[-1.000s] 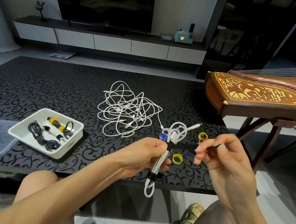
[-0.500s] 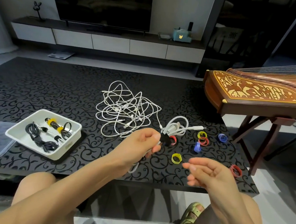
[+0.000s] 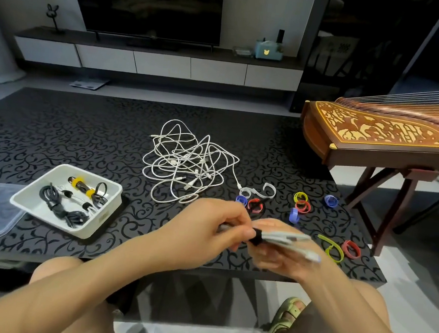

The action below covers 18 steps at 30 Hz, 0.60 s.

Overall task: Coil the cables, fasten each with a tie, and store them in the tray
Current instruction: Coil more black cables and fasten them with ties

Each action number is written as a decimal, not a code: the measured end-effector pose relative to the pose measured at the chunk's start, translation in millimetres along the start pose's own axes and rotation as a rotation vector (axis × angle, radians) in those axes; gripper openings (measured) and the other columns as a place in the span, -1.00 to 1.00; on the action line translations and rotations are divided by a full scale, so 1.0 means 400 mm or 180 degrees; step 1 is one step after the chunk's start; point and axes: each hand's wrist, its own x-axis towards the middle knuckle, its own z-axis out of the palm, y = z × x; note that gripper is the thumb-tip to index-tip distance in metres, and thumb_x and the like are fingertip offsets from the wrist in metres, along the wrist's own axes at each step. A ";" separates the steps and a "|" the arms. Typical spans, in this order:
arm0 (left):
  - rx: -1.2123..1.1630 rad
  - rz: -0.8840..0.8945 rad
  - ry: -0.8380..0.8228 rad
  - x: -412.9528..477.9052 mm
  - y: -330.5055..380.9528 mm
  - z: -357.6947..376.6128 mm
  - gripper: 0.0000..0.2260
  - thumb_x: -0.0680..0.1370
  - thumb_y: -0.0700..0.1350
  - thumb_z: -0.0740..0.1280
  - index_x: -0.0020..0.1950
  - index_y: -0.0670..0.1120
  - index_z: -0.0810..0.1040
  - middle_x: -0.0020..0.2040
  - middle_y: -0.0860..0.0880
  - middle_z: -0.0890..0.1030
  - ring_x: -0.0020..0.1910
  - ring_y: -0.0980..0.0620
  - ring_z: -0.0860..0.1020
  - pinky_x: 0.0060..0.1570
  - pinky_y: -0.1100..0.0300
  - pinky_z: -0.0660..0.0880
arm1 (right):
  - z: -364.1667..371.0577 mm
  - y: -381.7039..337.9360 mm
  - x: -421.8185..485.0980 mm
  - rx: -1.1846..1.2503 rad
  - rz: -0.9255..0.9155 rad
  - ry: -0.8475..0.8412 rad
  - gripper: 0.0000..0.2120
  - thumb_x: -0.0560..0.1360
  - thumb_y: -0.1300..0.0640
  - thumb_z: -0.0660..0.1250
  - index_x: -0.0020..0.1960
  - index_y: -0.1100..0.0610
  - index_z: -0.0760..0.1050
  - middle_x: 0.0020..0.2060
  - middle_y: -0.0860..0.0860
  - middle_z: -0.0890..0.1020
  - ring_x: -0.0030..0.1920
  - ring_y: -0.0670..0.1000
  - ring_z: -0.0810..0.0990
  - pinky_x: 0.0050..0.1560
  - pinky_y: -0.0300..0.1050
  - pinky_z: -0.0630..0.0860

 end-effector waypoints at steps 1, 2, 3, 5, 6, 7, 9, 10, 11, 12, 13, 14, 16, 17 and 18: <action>0.0083 0.0052 -0.0106 -0.005 0.001 0.003 -0.83 0.56 -0.13 0.33 -0.20 0.07 0.47 -0.38 0.14 0.51 -0.33 0.22 0.47 -0.25 0.40 0.32 | 0.001 -0.012 0.004 -0.0437 -0.0009 -0.0003 -0.72 0.30 0.17 0.49 -0.22 0.32 0.44 -0.53 0.07 0.50 -0.63 -0.11 0.41 -0.65 -0.33 0.32; 0.0109 0.0065 -0.0211 -0.011 0.002 0.007 -0.83 0.56 -0.13 0.33 -0.21 0.07 0.47 -0.39 0.14 0.50 -0.34 0.21 0.46 -0.25 0.38 0.34 | 0.003 -0.026 0.006 -0.0821 0.0010 0.0065 -0.67 0.26 0.13 0.52 -0.24 0.33 0.46 -0.52 0.07 0.51 -0.59 -0.10 0.43 -0.58 -0.32 0.35; 0.0082 0.0029 -0.0303 -0.017 0.001 0.013 -0.83 0.56 -0.12 0.32 -0.22 0.06 0.47 -0.40 0.13 0.49 -0.35 0.20 0.46 -0.26 0.36 0.34 | 0.008 -0.040 0.007 -0.1123 0.0040 0.0148 -0.66 0.20 0.13 0.56 -0.28 0.33 0.49 -0.50 0.08 0.52 -0.54 -0.08 0.46 -0.50 -0.30 0.39; -0.0065 -0.0163 -0.0424 -0.028 -0.002 0.026 -0.78 0.57 -0.12 0.31 -0.26 0.09 0.44 -0.42 0.14 0.49 -0.37 0.20 0.45 -0.27 0.37 0.33 | 0.026 -0.068 0.006 -0.1746 0.0057 0.0188 -0.75 0.29 0.25 0.51 -0.20 0.41 0.54 -0.41 0.15 0.55 -0.46 -0.06 0.52 -0.37 -0.25 0.44; -0.0140 -0.0290 -0.0429 -0.032 -0.006 0.032 -0.76 0.57 -0.12 0.31 -0.27 0.10 0.43 -0.43 0.14 0.49 -0.38 0.21 0.45 -0.28 0.37 0.33 | 0.039 -0.081 0.004 -0.2151 0.0060 0.0252 -0.79 0.37 0.31 0.45 -0.13 0.46 0.52 -0.37 0.18 0.56 -0.44 -0.06 0.54 -0.34 -0.24 0.46; -0.0200 -0.0413 -0.0408 -0.033 -0.009 0.038 -0.76 0.57 -0.13 0.31 -0.28 0.09 0.43 -0.44 0.13 0.49 -0.40 0.21 0.45 -0.28 0.36 0.34 | 0.051 -0.093 0.001 -0.2565 0.0013 0.0411 -0.83 0.43 0.31 0.40 -0.12 0.45 0.52 -0.37 0.19 0.58 -0.43 -0.07 0.55 -0.32 -0.24 0.46; -0.0343 -0.0659 -0.0293 -0.029 -0.015 0.048 -0.78 0.57 -0.15 0.30 -0.28 0.03 0.46 -0.45 0.12 0.51 -0.43 0.18 0.44 -0.31 0.31 0.36 | 0.079 -0.109 -0.005 -0.3393 -0.0301 0.0831 -0.83 0.47 0.22 0.40 -0.23 0.31 0.54 -0.44 0.08 0.62 -0.46 -0.14 0.54 -0.35 -0.31 0.39; -0.0498 -0.0837 -0.0199 -0.024 -0.023 0.051 -0.79 0.57 -0.16 0.30 -0.28 -0.01 0.47 -0.47 0.11 0.51 -0.46 0.17 0.43 -0.34 0.29 0.35 | 0.092 -0.111 -0.006 -0.3789 -0.0553 0.1046 -0.80 0.47 0.17 0.41 -0.28 0.23 0.53 -0.47 0.01 0.62 -0.48 -0.18 0.52 -0.37 -0.32 0.37; -0.0741 -0.1054 -0.0096 -0.019 -0.031 0.054 -0.79 0.57 -0.17 0.30 -0.28 -0.04 0.47 -0.48 0.09 0.52 -0.48 0.14 0.42 -0.37 0.27 0.33 | 0.104 -0.106 -0.008 -0.4116 -0.0813 0.1273 -0.80 0.46 0.13 0.43 -0.30 0.17 0.53 -0.47 -0.04 0.62 -0.48 -0.18 0.51 -0.36 -0.29 0.38; -0.1037 -0.1259 -0.0007 -0.013 -0.036 0.055 -0.78 0.58 -0.18 0.30 -0.28 -0.07 0.48 -0.48 0.08 0.51 -0.48 0.10 0.39 -0.40 0.24 0.29 | 0.113 -0.094 -0.013 -0.4311 -0.1073 0.1480 -0.83 0.45 0.11 0.43 -0.30 0.10 0.55 -0.45 -0.06 0.62 -0.43 -0.17 0.53 -0.30 -0.23 0.43; -0.1350 -0.1420 0.0052 -0.008 -0.041 0.054 -0.77 0.58 -0.19 0.29 -0.28 -0.09 0.48 -0.48 0.05 0.51 -0.47 0.06 0.36 -0.40 0.21 0.24 | 0.117 -0.078 -0.019 -0.4405 -0.1360 0.1636 -0.86 0.45 0.11 0.43 -0.28 0.04 0.57 -0.41 -0.09 0.63 -0.35 -0.17 0.56 -0.20 -0.18 0.47; -0.1612 -0.1520 0.0052 -0.003 -0.045 0.051 -0.76 0.58 -0.21 0.28 -0.30 -0.10 0.47 -0.48 0.03 0.50 -0.47 0.05 0.34 -0.41 0.20 0.21 | 0.120 -0.061 -0.026 -0.4495 -0.1703 0.1755 -0.88 0.44 0.13 0.43 -0.26 0.00 0.58 -0.38 -0.12 0.64 -0.27 -0.16 0.56 -0.06 -0.16 0.47; -0.1993 -0.1612 -0.0048 0.009 -0.051 0.043 -0.71 0.58 -0.28 0.24 -0.34 -0.11 0.47 -0.49 0.03 0.48 -0.50 0.10 0.32 -0.44 0.29 0.21 | 0.114 -0.034 -0.038 -0.4850 -0.2414 0.1857 -0.86 0.42 0.19 0.43 -0.24 -0.04 0.61 -0.34 -0.18 0.65 -0.18 -0.17 0.55 0.25 -0.16 0.31; -0.2215 -0.1678 -0.0085 0.014 -0.055 0.039 -0.70 0.57 -0.31 0.22 -0.35 -0.12 0.47 -0.50 0.02 0.47 -0.50 0.11 0.33 -0.44 0.31 0.24 | 0.104 -0.022 -0.041 -0.5048 -0.2693 0.1836 -0.87 0.39 0.22 0.43 -0.22 -0.01 0.64 -0.29 -0.18 0.67 -0.15 -0.20 0.57 0.36 -0.08 0.21; -0.2501 -0.1772 -0.0107 0.020 -0.060 0.034 -0.70 0.57 -0.32 0.20 -0.35 -0.14 0.47 -0.51 0.01 0.46 -0.50 0.11 0.34 -0.43 0.31 0.27 | 0.092 -0.012 -0.042 -0.5247 -0.2939 0.1807 -0.86 0.35 0.24 0.41 -0.20 0.02 0.66 -0.21 -0.18 0.69 -0.08 -0.21 0.59 0.41 0.06 0.15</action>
